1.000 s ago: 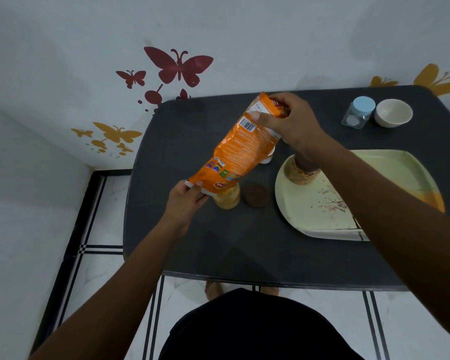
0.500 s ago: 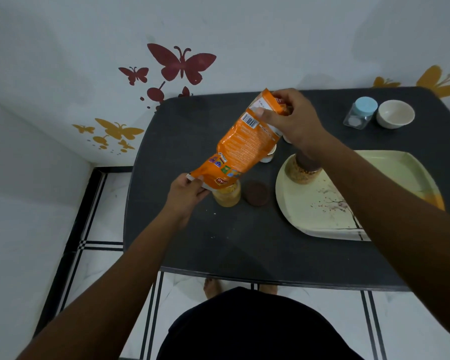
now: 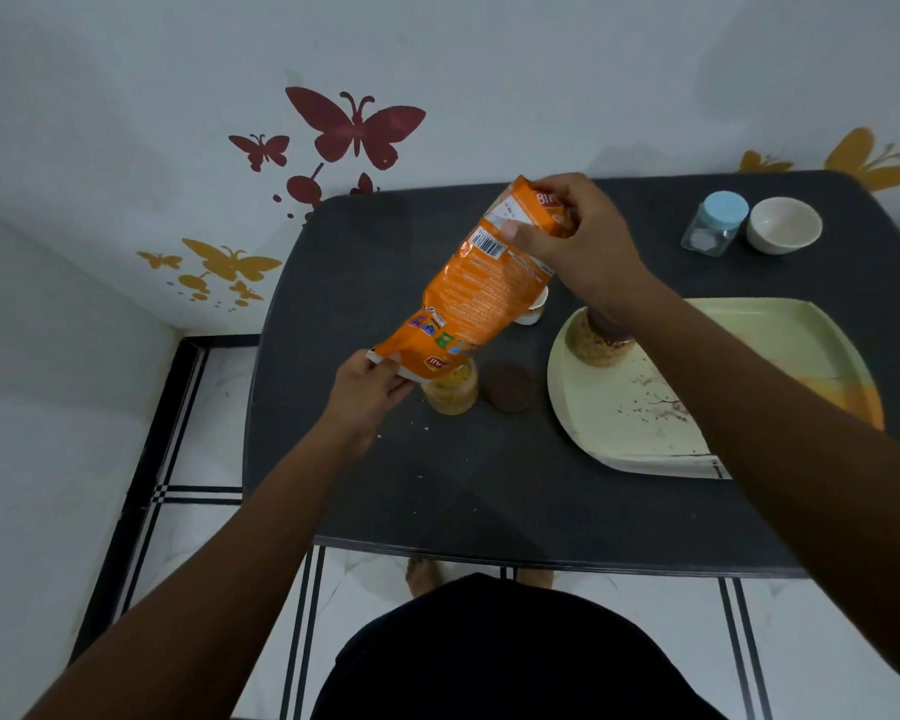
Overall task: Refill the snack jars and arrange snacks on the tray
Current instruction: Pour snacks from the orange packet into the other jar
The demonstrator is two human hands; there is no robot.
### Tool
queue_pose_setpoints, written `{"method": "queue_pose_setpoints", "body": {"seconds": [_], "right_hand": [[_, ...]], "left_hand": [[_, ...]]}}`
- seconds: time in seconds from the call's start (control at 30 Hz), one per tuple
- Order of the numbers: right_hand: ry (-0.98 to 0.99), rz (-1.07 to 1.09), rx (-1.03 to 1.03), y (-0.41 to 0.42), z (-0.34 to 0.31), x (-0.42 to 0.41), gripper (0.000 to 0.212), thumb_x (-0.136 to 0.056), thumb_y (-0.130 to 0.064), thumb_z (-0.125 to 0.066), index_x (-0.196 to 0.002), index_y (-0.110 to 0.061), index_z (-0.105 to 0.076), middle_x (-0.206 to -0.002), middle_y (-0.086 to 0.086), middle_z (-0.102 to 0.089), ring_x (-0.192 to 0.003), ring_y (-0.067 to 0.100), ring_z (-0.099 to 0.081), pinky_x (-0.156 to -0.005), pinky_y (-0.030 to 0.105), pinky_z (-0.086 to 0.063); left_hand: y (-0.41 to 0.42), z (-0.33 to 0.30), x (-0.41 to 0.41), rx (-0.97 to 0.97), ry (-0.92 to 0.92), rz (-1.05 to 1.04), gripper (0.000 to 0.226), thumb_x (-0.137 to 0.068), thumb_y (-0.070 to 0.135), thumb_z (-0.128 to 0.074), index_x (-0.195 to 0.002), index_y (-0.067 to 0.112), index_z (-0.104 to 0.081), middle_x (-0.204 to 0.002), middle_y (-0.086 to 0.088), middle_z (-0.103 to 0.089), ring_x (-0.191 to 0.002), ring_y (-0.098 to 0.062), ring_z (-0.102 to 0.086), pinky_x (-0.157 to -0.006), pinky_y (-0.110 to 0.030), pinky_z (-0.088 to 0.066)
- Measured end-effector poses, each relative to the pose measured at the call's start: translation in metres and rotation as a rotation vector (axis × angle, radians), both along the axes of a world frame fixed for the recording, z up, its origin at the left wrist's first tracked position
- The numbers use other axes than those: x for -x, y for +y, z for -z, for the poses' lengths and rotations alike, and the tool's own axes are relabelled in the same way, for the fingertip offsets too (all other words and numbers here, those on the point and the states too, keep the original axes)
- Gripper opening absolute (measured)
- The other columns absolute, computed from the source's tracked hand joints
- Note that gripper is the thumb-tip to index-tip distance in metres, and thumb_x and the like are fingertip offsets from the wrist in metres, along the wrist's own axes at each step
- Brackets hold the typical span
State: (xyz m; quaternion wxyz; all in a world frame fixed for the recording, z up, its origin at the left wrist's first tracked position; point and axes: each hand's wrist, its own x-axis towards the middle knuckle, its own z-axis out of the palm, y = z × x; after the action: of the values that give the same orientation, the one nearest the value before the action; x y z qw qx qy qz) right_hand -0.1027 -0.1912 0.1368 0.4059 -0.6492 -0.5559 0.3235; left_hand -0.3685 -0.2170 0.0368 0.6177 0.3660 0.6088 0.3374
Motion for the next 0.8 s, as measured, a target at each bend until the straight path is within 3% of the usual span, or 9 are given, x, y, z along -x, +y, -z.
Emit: {"method": "queue_pose_setpoints", "body": {"seconds": [0.13,0.37,0.47,0.8], "right_hand": [[-0.005,0.02,-0.026,-0.0007,0.0017,0.0019,0.061,-0.089,-0.043,-0.075,-0.139,-0.02,-0.049,-0.138,-0.001,-0.053,-0.121,0.013,-0.056,-0.101,0.037,-0.055],[-0.016,0.049,-0.039,0.0019,0.0019,-0.0025,0.063,-0.088,-0.047,-0.074,-0.14,-0.021,-0.049,-0.137,-0.001,-0.054,-0.12,0.012,-0.057,-0.098,0.033,-0.055],[-0.029,0.045,-0.026,0.0017,0.002,-0.0048,0.063,-0.088,-0.048,-0.073,-0.14,-0.022,-0.048,-0.138,-0.002,-0.053,-0.118,0.01,-0.056,-0.098,0.032,-0.055],[0.013,0.081,-0.031,-0.0045,0.0031,-0.0022,0.062,-0.088,-0.047,-0.074,-0.139,-0.021,-0.05,-0.137,-0.001,-0.054,-0.122,0.014,-0.057,-0.101,0.041,-0.055]], "left_hand": [[0.0014,-0.001,-0.0001,0.007,0.007,0.0,0.031,-0.109,0.019,-0.05,-0.133,0.001,-0.051,-0.129,-0.013,-0.067,-0.116,-0.023,-0.068,-0.097,-0.034,-0.055],[0.0044,-0.0044,-0.0014,-0.013,-0.011,0.007,0.025,-0.108,0.019,-0.05,-0.129,0.004,-0.052,-0.127,-0.011,-0.068,-0.114,-0.02,-0.069,-0.095,-0.032,-0.056],[0.0023,-0.0045,-0.0018,-0.009,0.008,0.019,0.03,-0.108,0.02,-0.05,-0.132,0.001,-0.052,-0.129,-0.013,-0.067,-0.118,-0.023,-0.068,-0.101,-0.037,-0.055],[-0.0005,-0.0087,-0.0007,-0.016,-0.008,0.028,0.029,-0.108,0.021,-0.05,-0.131,0.003,-0.052,-0.13,-0.012,-0.067,-0.119,-0.022,-0.067,-0.104,-0.038,-0.053]]}}
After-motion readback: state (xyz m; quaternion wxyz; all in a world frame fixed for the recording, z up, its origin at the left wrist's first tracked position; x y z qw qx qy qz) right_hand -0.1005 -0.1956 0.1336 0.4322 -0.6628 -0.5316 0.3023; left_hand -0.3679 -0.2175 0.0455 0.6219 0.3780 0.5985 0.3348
